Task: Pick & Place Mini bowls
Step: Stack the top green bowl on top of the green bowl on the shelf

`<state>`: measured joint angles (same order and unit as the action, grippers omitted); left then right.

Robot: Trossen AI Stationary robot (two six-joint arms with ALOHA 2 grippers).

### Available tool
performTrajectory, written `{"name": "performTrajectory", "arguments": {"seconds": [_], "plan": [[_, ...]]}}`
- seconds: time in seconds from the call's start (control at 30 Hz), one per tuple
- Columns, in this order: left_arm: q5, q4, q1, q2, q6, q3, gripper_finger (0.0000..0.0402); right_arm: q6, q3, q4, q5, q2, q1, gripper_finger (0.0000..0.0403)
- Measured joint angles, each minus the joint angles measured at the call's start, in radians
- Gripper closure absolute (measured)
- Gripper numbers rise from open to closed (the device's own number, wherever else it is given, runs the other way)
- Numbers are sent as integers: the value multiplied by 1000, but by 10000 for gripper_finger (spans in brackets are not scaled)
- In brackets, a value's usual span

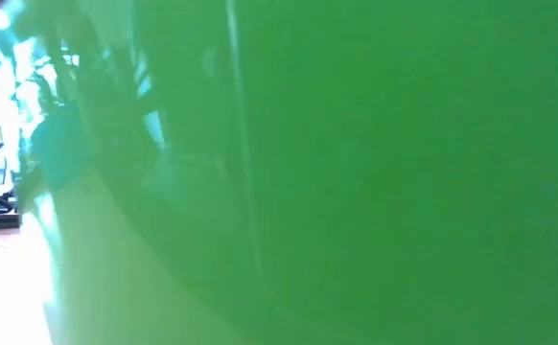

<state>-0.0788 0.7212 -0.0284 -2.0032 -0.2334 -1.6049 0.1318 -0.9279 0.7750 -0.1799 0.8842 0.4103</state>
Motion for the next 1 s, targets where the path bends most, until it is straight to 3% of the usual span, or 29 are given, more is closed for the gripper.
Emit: {"name": "performTrajectory", "arguments": {"seconds": [0.23, 0.57, 0.77, 1.0], "plan": [[-55, 18, -1, 87, 4, -18, 342, -1, 0, -8, 1, 1, 0, 394], [-397, 38, 44, 269, 44, 17, 342, -78, 83, -147, 20, 1, -5, 394], [-492, -2, 69, 393, 17, 140, 342, -81, 183, -299, 172, 2, -5, 394], [-526, -166, 71, 561, -11, 346, 342, -152, 206, -398, 192, 16, -7, 394]]}}
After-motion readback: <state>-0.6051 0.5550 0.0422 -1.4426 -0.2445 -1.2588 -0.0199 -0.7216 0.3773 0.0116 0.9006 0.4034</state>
